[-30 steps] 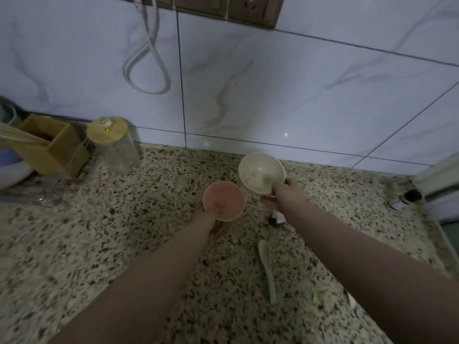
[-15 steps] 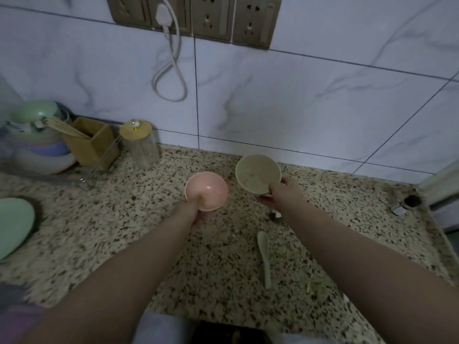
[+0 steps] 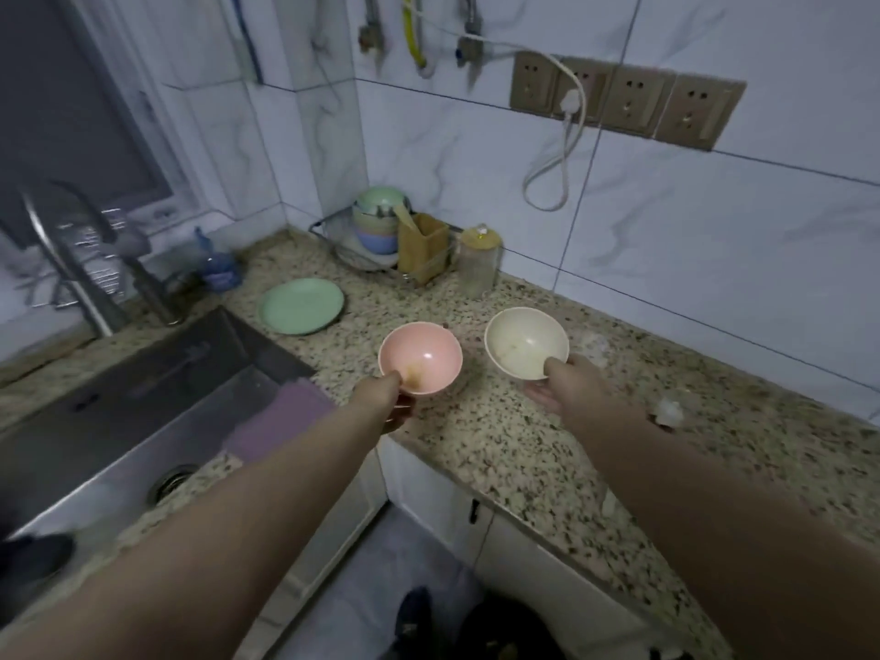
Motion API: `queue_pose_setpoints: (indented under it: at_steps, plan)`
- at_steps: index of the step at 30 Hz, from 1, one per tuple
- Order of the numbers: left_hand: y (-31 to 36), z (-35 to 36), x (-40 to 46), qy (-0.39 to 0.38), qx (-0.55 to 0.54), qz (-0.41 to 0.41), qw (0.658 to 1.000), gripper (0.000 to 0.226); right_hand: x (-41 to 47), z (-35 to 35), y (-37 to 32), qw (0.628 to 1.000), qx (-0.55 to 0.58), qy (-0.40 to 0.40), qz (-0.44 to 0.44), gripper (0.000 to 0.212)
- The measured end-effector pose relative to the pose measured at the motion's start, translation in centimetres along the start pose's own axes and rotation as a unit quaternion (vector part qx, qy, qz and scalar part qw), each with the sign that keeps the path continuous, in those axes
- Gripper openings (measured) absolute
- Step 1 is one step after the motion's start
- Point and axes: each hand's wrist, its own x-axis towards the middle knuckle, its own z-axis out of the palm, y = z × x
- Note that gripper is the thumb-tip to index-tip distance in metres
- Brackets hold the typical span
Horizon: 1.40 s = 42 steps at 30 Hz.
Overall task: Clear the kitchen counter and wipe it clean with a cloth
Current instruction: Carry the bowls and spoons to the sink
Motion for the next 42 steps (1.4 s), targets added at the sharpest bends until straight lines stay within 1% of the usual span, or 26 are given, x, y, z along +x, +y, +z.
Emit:
queue_pose_setpoints:
  at_steps: [4,6,10,11,13,15,18,22,25,29,34,39,42]
  plan:
    - [-1.5,-7.0,-1.7,0.062,-0.055,0.019,0.996,0.034,-3.1,5.8,1.3,0.997,-0.014,-0.073,0.003,0.055]
    - [-2.5,-10.8,-2.1,0.092,-0.07,0.022,0.993,0.036,-4.4,9.1,1.9,0.994,-0.032,-0.103,0.003,0.055]
    - [-4.4,-16.8,-2.1,0.137,-0.082,0.002,0.987,0.039,-6.3,14.7,3.0,0.987,-0.069,-0.148,0.004,0.052]
    - [-5.0,-19.0,-2.0,0.151,-0.091,-0.003,0.984,0.039,-6.8,17.2,3.7,0.983,-0.079,-0.166,0.006,0.052]
    - [-5.6,-20.4,-1.8,0.157,-0.102,-0.006,0.982,0.039,-7.1,18.8,4.1,0.98,-0.087,-0.177,0.007,0.053]
    - [-6.9,-24.5,-0.8,0.178,-0.129,-0.015,0.976,0.038,-7.5,23.4,6.0,0.975,-0.105,-0.197,0.022,0.053]
    - [-8.4,-29.1,1.1,0.185,-0.161,-0.035,0.969,0.037,-7.8,28.6,8.8,0.969,-0.144,-0.2,0.033,0.05]
    - [-9.9,-34.6,3.7,0.196,-0.179,-0.078,0.961,0.027,-7.2,35.1,12.6,0.959,-0.181,-0.209,0.065,0.047]
    - [-10.5,-38.2,5.9,0.185,-0.168,-0.109,0.962,0.034,-6.2,39.1,15.0,0.949,-0.22,-0.219,0.057,0.038]
    - [-10.9,-41.2,8.7,0.169,-0.162,-0.126,0.964,0.04,-4.6,42.8,17.1,0.937,-0.279,-0.21,0.032,0.04]
    - [-11.1,-42.3,12.5,0.155,-0.17,-0.143,0.963,0.037,-2.7,46.1,18.4,0.944,-0.248,-0.193,0.102,0.044]
    - [-11.6,-41.9,15.6,0.154,-0.203,-0.166,0.953,0.027,0.2,48.3,19.7,0.944,-0.233,-0.182,0.149,0.052]
    - [-11.8,-41.9,18.4,0.168,-0.216,-0.188,0.943,0.023,2.8,50.1,20.6,0.938,-0.244,-0.18,0.166,0.053]
